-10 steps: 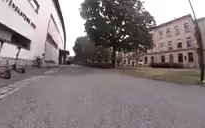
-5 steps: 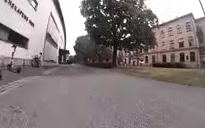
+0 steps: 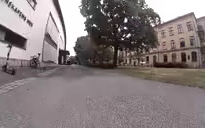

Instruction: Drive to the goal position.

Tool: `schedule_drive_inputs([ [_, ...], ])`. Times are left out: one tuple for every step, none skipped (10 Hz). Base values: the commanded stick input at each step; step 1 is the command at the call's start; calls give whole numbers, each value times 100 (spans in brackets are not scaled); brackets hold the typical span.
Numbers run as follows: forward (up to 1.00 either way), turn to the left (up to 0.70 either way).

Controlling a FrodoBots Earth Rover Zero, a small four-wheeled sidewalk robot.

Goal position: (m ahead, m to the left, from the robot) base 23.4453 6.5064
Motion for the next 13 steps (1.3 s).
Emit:
schedule_drive_inputs([
  [70, 0],
  [70, 0],
  [70, 0],
  [70, 0],
  [70, 0],
  [70, 0],
  [70, 0],
  [70, 0],
  [70, 0],
  [70, 0],
  [70, 0],
  [70, 0],
  [70, 0],
])
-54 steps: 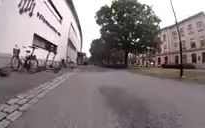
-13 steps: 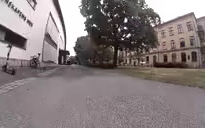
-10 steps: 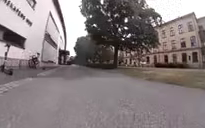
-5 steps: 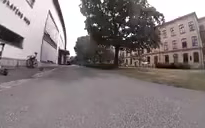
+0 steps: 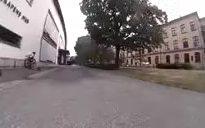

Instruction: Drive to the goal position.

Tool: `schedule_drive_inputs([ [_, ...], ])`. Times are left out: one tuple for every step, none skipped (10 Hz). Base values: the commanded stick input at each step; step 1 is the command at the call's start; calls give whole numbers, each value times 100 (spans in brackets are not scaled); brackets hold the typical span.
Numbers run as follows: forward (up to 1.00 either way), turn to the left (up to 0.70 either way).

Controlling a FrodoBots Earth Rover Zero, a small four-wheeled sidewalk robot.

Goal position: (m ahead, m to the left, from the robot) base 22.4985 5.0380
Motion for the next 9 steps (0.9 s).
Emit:
schedule_drive_inputs([
  [70, 0],
  [70, 0],
  [70, 0],
  [70, 0],
  [70, 0],
  [70, 0],
  [70, 0],
  [70, 0],
  [70, 0],
])
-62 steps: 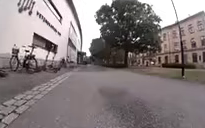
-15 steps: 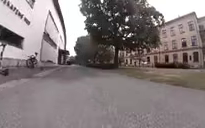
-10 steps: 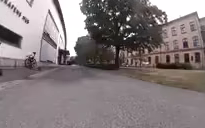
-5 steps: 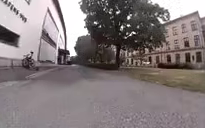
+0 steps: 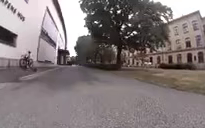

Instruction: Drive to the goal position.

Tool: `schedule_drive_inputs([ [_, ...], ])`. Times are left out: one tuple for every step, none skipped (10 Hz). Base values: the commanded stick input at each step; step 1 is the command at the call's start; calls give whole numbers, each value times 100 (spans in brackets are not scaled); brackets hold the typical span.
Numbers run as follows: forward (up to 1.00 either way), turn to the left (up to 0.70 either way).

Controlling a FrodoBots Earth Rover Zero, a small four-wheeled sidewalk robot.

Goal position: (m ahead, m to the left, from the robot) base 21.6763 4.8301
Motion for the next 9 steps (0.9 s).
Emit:
schedule_drive_inputs([
  [70, 0],
  [70, 0],
  [70, 0],
  [70, 0],
  [70, 0],
  [70, 0],
  [70, 0],
  [70, 0],
  [70, 0],
])
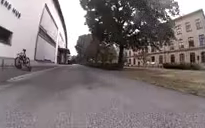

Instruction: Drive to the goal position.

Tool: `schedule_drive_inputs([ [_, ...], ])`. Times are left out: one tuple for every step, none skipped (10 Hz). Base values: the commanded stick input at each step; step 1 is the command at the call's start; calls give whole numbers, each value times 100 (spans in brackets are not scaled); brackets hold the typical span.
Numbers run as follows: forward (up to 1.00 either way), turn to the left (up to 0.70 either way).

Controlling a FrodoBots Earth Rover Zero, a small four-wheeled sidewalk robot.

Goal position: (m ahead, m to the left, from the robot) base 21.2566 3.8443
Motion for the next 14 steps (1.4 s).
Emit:
schedule_drive_inputs([
  [70, 0],
  [70, 0],
  [70, 0],
  [70, 0],
  [70, 0],
  [70, 0],
  [70, 0],
  [70, 0],
  [70, 0],
  [70, 0],
  [70, 0],
  [70, 0],
  [70, 0],
  [70, 0],
])
